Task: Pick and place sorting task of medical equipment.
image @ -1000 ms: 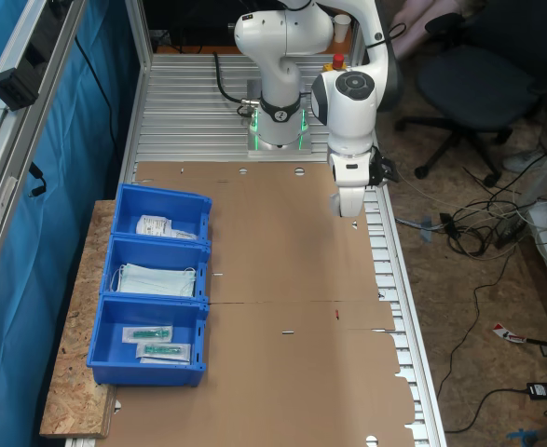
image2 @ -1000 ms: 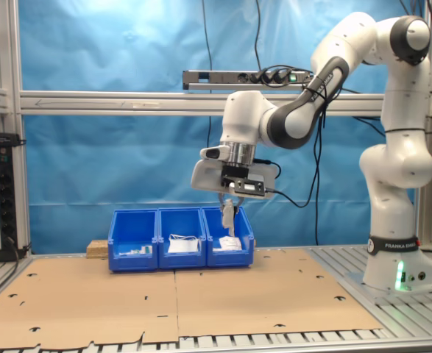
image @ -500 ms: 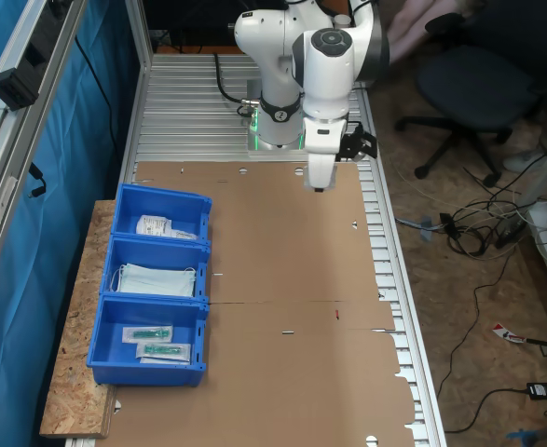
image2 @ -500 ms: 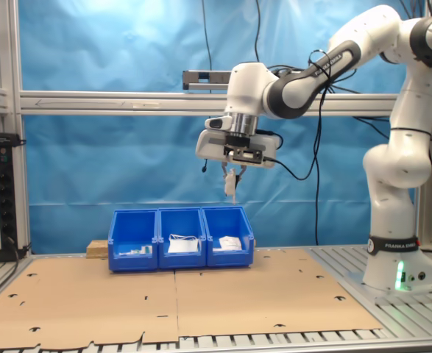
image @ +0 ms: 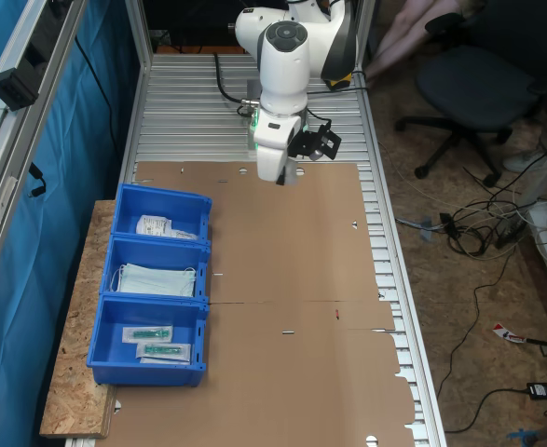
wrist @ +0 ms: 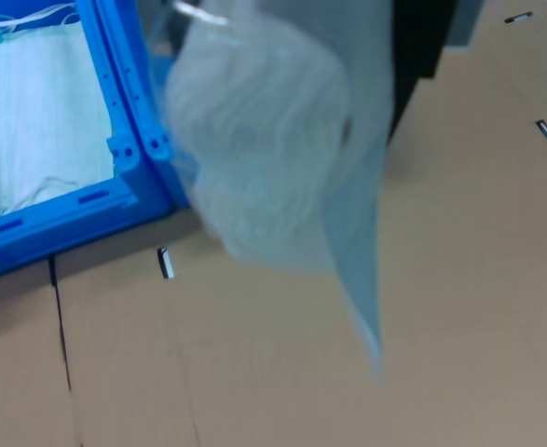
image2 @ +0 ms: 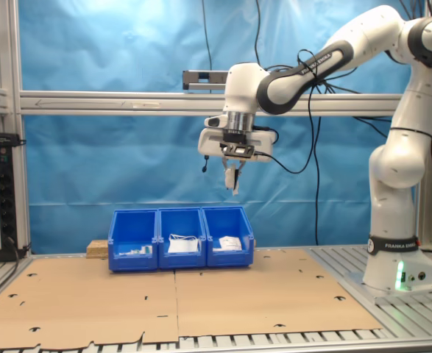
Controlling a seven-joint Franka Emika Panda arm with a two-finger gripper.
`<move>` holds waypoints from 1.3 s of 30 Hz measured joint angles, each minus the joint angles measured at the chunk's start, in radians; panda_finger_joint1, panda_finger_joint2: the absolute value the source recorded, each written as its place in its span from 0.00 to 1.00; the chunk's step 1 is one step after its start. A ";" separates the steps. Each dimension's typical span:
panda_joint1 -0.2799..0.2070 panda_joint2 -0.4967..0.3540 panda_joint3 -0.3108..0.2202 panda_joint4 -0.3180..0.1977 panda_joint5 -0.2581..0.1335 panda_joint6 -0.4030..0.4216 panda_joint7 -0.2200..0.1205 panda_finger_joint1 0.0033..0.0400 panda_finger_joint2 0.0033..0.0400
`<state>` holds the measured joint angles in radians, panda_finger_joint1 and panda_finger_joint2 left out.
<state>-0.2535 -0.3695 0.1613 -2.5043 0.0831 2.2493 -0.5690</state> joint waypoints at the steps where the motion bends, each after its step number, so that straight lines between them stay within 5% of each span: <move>1: -0.011 0.000 -0.001 0.000 0.000 -0.003 -0.002 0.07 0.07; 15: -0.136 0.000 -0.021 0.004 0.000 -0.027 -0.055 0.07 0.07; 39: -0.218 0.009 -0.063 0.042 0.000 -0.037 -0.109 0.07 0.07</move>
<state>-0.4719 -0.3604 0.0979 -2.4619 0.0831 2.2124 -0.6777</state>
